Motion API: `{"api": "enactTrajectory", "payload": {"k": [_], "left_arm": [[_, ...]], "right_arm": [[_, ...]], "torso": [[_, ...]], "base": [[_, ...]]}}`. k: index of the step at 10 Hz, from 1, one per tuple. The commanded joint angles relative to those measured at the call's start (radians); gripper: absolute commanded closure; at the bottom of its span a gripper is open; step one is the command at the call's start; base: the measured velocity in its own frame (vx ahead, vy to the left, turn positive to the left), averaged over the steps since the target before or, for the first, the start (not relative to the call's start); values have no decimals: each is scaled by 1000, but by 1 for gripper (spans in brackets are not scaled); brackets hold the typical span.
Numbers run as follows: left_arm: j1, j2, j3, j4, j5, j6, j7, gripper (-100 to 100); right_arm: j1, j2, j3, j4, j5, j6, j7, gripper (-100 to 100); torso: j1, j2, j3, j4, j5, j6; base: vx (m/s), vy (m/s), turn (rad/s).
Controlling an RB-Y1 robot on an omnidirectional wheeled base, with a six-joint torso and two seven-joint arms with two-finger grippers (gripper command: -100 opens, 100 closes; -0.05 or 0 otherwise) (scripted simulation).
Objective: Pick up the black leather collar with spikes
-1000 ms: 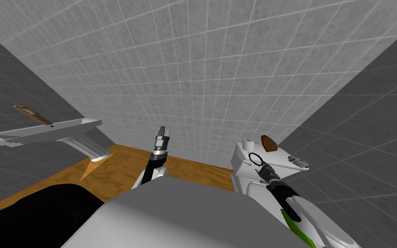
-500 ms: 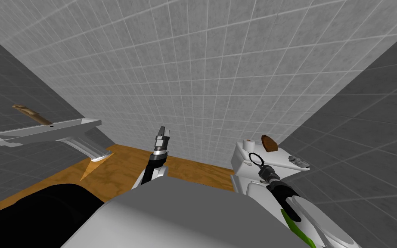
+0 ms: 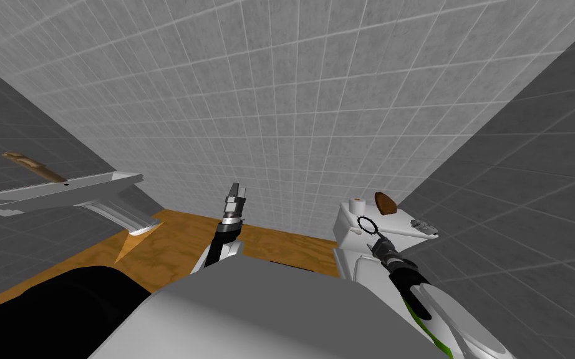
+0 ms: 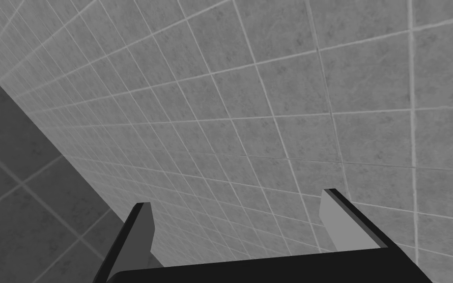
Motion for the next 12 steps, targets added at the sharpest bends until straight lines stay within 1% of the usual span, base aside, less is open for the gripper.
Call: {"api": "enactTrajectory", "payload": {"k": [1, 2, 5, 6, 7, 12], "left_arm": [[0, 0, 0, 0, 0, 0, 0, 0], [0, 0, 0, 0, 0, 0, 0, 0], [0, 0, 0, 0, 0, 0, 0, 0], [0, 0, 0, 0, 0, 0, 0, 0], [0, 0, 0, 0, 0, 0, 0, 0], [0, 0, 0, 0, 0, 0, 0, 0]], "right_arm": [[-7, 29, -20, -1, 14, -29, 29, -100], [-15, 58, -41, -4, 26, -59, 59, -100], [-30, 103, -76, -7, 45, -115, 112, -100], [-43, 135, -102, -5, 56, -159, 153, -100], [-50, 152, -115, -2, 61, -183, 176, -100], [-91, 256, -177, 22, 82, -313, 291, -100]], "torso": [[0, 0, 0, 0, 0, 0], [0, -1, 0, 0, 0, 0], [0, -1, -1, 0, 0, 0], [-1, -3, -2, -1, 0, 0], [-2, -3, -2, -1, 0, 0], [-3, -9, -5, -2, -1, 0]], "base": [[-98, 22, -58], [-115, 36, -97], [-92, 22, -73], [-71, -23, -151], [-58, -26, -109], [-4, -33, -85]]}}
